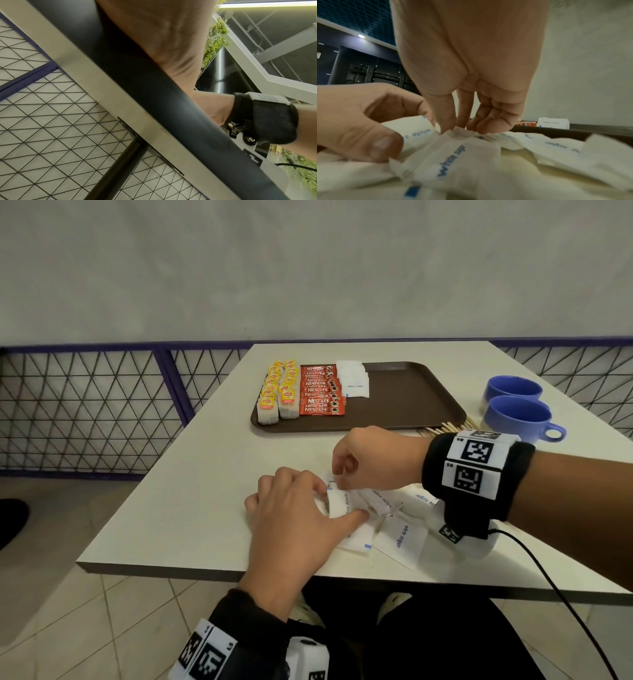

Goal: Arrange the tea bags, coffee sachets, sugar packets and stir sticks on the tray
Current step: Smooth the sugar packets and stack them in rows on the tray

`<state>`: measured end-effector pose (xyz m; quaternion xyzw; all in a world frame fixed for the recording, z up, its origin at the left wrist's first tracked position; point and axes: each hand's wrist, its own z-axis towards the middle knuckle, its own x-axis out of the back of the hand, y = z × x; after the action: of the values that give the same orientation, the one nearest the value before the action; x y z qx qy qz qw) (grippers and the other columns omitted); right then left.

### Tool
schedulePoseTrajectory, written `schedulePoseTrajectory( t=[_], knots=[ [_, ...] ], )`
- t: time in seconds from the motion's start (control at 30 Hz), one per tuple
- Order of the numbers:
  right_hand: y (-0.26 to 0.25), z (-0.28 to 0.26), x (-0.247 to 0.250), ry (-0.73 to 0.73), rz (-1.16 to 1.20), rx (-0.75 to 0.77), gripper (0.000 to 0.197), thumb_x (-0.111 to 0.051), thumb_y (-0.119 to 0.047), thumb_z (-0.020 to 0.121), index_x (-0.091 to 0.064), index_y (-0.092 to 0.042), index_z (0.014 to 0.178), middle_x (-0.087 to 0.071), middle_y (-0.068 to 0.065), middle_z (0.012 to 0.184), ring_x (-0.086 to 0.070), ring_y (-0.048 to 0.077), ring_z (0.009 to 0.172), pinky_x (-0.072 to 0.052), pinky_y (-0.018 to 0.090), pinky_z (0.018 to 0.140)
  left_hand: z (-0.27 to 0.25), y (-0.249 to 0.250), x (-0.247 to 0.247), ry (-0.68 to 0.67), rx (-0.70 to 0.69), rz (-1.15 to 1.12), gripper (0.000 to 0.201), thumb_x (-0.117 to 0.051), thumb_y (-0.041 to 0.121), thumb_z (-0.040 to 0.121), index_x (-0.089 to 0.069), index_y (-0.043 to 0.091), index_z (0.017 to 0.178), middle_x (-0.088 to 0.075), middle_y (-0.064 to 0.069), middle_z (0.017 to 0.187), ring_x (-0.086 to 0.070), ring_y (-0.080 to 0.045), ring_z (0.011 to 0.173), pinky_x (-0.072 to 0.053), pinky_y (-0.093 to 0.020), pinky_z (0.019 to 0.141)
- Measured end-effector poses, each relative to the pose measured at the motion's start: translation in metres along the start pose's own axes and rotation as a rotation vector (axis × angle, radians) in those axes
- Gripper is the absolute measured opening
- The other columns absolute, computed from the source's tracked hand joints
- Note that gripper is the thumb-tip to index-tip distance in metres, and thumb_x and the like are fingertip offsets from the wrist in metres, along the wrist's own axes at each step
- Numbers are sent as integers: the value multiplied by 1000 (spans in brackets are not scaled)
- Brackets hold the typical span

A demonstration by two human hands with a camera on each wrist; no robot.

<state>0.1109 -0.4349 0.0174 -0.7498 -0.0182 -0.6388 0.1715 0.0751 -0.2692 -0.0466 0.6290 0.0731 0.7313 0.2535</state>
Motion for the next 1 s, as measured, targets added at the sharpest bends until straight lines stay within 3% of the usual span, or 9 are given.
schedulePoseTrajectory(
  t=[0.17,0.27,0.37,0.53,0.63,0.77,0.83,0.93,1.0],
  knots=[
    [3,1,1,26,161,3,5,-68,-19,92,-67,-23,89,-63,-12,83,-58,8,74,-44,23,69,-2,-3,-1,76,-61,-197,30,-68,64,79,-53,40,90,-53,26,96,-42,-3,102,-23,-29,88],
    [-1,-4,9,32,422,43,8,-66,-12,94,-66,-16,87,-64,-7,74,-57,8,63,-48,24,62,-2,-9,0,183,-32,-425,16,-69,51,85,-59,39,85,-56,31,95,-47,-2,100,-35,-28,87],
    [-4,-9,18,24,660,76,11,-64,-9,97,-64,-16,88,-65,-5,74,-59,12,69,-54,28,68,-2,-14,3,222,22,-643,11,-72,45,86,-64,39,89,-61,27,98,-52,4,101,-40,-16,78],
    [-6,-14,23,19,670,160,5,-65,-12,98,-66,-15,93,-70,-1,76,-64,14,71,-56,31,69,-3,-14,12,173,53,-908,15,-81,28,84,-68,26,93,-74,10,89,-70,-14,85,-60,-33,74],
    [-7,-14,20,40,695,169,2,-67,-12,97,-68,-13,96,-73,-1,79,-65,15,73,-55,31,68,-4,-14,14,158,47,-957,27,-82,23,83,-67,31,104,-75,12,92,-71,-18,85,-62,-34,75],
    [-8,-14,18,42,681,173,3,-71,-11,94,-74,-12,96,-76,1,81,-66,17,72,-54,36,67,-5,-14,12,131,16,-885,13,-78,30,87,-72,34,98,-74,11,88,-70,-23,75,-60,-44,72],
    [-8,-14,17,20,621,181,4,-73,-12,93,-76,-15,95,-76,-2,79,-65,12,68,-53,34,65,-4,-14,10,112,22,-845,12,-77,34,87,-71,36,96,-73,12,82,-70,-18,68,-60,-38,67],
    [-8,-13,17,9,539,151,6,-75,-14,92,-76,-16,97,-76,-6,78,-64,7,62,-55,31,64,-6,-10,9,95,17,-743,11,-76,39,87,-65,37,92,-71,18,74,-67,-4,63,-50,-13,55],
    [-8,-11,15,37,521,117,15,-78,-20,89,-74,-19,104,-77,-6,85,-69,7,69,-60,33,70,-7,-9,10,107,27,-716,13,-75,40,87,-62,36,87,-69,18,73,-66,-4,65,-47,-11,56]
  ],
)
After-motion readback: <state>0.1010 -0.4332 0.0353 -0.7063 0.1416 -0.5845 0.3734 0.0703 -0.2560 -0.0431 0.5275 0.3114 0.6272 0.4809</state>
